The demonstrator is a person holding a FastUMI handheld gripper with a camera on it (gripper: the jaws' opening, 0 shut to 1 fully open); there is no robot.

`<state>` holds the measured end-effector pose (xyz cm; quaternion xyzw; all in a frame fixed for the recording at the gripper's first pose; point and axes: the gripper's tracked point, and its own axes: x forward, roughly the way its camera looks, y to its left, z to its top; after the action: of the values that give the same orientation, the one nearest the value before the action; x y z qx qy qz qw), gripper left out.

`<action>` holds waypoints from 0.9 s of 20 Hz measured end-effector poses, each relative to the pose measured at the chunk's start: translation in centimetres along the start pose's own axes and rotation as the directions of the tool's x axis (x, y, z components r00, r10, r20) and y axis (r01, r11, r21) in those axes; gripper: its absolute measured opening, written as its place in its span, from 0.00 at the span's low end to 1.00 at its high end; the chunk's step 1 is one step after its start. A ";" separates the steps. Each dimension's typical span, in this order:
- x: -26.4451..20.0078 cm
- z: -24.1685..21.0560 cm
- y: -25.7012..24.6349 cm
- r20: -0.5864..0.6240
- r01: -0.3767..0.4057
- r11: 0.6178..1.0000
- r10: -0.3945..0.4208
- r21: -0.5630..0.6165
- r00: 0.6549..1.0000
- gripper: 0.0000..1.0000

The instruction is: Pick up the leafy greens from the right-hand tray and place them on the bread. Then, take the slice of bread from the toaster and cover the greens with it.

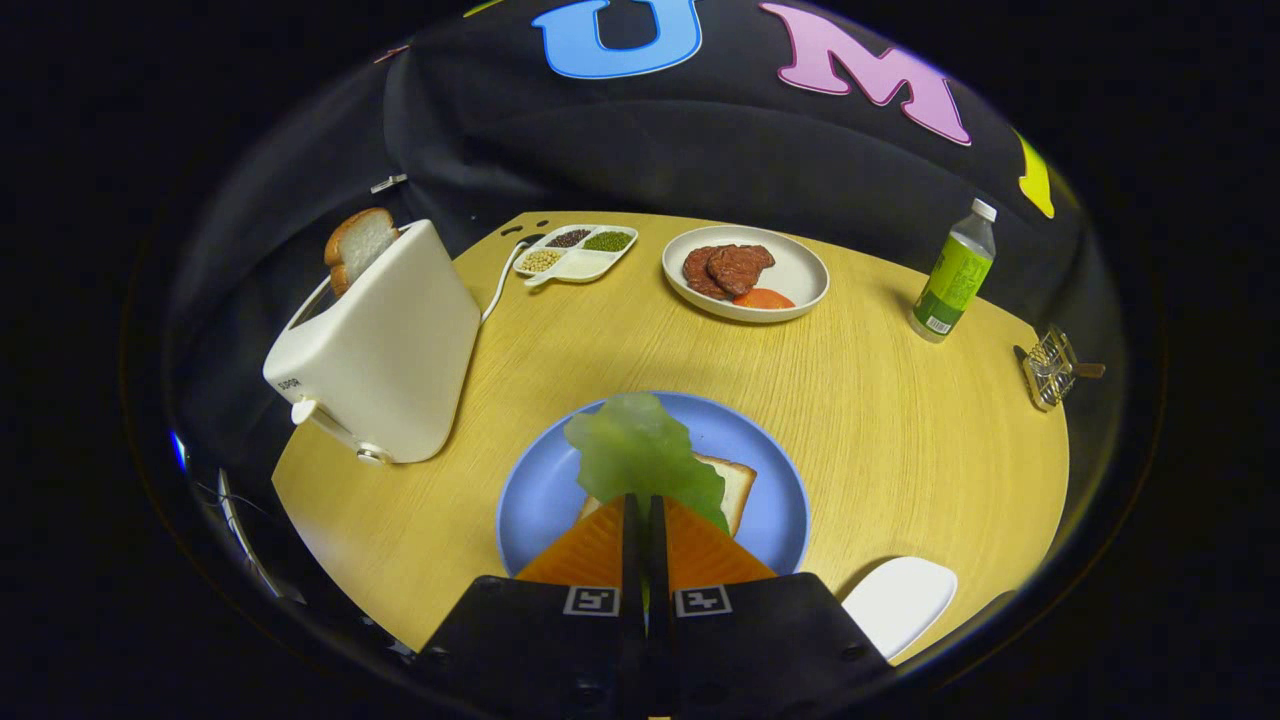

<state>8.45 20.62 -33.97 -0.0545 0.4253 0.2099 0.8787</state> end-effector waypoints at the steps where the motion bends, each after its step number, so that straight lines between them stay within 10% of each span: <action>1: 0.2 -0.1 0.3 -0.009 -0.006 1.000 0.006 0.007 1.000 0.06; 8: 0.6 -0.7 0.2 -0.042 0.018 0.999 -0.016 0.037 0.999 0.34; 16: -2.7 2.3 1.2 0.037 -0.014 0.999 0.012 0.053 0.999 0.99; 18: -4.0 4.2 1.3 0.085 -0.012 1.000 0.010 0.024 0.996 0.99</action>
<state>8.75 21.70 -28.07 -0.0321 0.3905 0.2117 0.8953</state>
